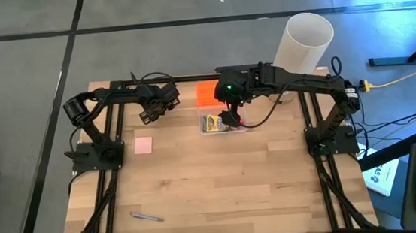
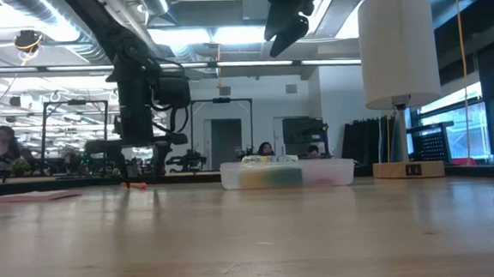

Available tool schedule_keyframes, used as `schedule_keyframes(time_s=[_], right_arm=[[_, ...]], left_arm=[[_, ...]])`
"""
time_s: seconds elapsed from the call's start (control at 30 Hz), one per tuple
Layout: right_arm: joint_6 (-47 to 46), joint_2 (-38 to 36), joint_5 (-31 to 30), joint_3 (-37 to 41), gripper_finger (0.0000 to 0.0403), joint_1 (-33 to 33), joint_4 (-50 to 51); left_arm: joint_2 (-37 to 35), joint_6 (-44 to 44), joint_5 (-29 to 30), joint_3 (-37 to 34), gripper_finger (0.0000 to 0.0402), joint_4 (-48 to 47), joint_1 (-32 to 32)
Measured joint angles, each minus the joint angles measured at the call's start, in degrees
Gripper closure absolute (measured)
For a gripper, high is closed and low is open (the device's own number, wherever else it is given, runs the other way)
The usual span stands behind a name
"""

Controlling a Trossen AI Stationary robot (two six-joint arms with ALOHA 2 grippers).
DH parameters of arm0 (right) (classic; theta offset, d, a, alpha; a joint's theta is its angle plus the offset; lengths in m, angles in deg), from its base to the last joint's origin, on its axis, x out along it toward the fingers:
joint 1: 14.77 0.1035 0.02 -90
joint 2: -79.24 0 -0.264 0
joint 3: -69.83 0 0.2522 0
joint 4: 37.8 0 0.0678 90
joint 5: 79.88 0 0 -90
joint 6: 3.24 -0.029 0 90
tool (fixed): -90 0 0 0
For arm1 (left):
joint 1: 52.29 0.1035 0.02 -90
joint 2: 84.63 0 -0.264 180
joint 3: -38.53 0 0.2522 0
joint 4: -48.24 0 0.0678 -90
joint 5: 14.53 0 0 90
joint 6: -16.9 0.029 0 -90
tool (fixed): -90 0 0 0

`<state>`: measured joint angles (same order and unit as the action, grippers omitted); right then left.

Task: Pack school essentials
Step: Put the orange pencil into the orange supply box

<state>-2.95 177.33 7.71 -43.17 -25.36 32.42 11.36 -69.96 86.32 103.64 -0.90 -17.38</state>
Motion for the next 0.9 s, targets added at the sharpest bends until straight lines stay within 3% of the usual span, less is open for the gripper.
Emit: schedule_keyframes(time_s=[0.6,0.9], right_arm=[[0.0,0.0,0.0,0.0,0.0018,0.0,-0.1],[-0.1,0.0,0.0,0.0,0.0018,0.0,-0.1]], left_arm=[[0.7,3.1,0.3,0.1,0.0166,0.0,0.4],[0.8,3.1,5.1,-0.2,0.0166,-6.1,0.5]])
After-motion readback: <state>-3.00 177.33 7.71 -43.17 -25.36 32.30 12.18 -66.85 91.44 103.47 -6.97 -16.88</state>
